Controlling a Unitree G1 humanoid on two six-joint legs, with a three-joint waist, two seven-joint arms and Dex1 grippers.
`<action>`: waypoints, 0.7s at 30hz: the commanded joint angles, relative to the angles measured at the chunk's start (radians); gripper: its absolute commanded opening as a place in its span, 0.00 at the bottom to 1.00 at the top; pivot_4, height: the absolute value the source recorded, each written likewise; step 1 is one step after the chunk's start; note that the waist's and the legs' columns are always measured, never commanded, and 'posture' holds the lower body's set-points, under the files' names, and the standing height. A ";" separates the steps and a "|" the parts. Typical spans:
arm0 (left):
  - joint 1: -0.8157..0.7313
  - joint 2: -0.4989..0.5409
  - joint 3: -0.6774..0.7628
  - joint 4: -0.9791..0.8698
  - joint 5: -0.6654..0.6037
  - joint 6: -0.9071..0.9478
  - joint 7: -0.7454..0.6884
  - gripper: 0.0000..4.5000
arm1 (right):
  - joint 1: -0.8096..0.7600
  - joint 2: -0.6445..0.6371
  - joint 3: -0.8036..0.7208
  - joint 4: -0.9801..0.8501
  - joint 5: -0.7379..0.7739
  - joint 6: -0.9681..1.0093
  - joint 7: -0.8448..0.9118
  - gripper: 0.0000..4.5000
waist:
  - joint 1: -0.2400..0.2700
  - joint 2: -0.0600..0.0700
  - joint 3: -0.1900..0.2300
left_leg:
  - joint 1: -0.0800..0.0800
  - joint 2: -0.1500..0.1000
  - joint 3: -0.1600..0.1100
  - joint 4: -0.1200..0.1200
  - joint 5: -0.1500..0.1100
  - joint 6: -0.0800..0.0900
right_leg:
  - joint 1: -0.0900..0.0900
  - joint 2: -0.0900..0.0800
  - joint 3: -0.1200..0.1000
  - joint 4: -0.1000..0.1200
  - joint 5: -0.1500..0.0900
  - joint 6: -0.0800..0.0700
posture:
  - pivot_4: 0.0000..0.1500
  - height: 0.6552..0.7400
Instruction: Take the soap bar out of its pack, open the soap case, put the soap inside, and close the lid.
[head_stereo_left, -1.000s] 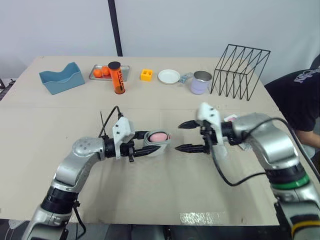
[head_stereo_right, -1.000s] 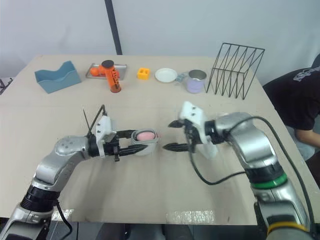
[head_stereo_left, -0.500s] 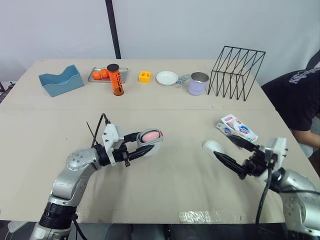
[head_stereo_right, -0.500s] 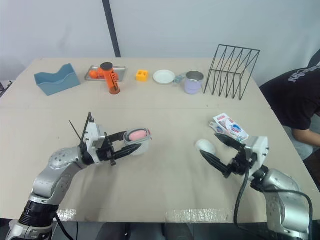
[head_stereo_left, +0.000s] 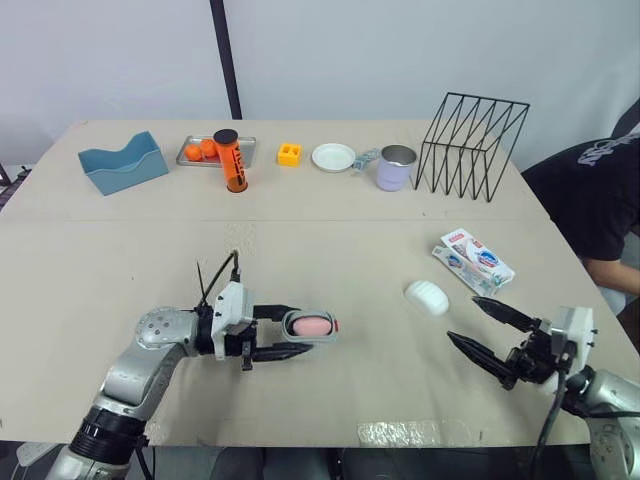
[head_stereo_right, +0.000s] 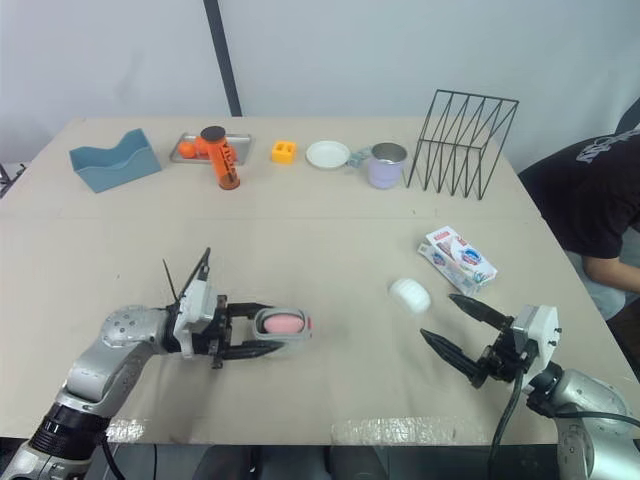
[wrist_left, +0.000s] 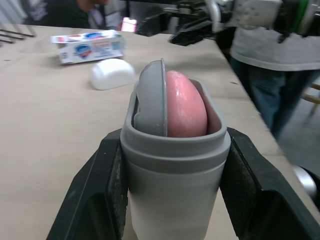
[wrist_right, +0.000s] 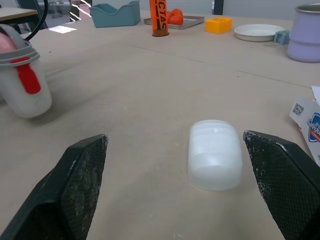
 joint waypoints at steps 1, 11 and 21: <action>-0.044 0.004 0.007 0.024 -0.005 -0.040 -0.033 0.43 | 0.007 -0.026 -0.032 0.000 0.027 -0.023 0.013 0.99 | 0.000 0.000 0.000 | 0.000 0.000 0.000 0.000 0.000 0.000 | 0.000 0.000 0.000 0.000 0.000 0.000 | 1.00 1.00; -0.055 -0.001 0.000 0.057 0.006 -0.065 -0.043 0.43 | -0.029 -0.168 0.069 -0.096 -0.038 0.236 -0.144 0.99 | -0.002 0.001 0.000 | 0.000 0.000 0.000 0.000 0.000 0.000 | 0.000 0.000 0.001 0.000 0.000 0.000 | 1.00 1.00; -0.054 -0.011 0.000 0.046 0.016 -0.058 -0.018 0.43 | -0.236 -0.280 0.230 -0.189 -0.142 0.516 -0.327 0.99 | -0.001 0.001 0.000 | 0.000 0.000 0.001 0.000 0.000 0.000 | -0.001 0.000 0.002 0.000 0.000 0.000 | 1.00 1.00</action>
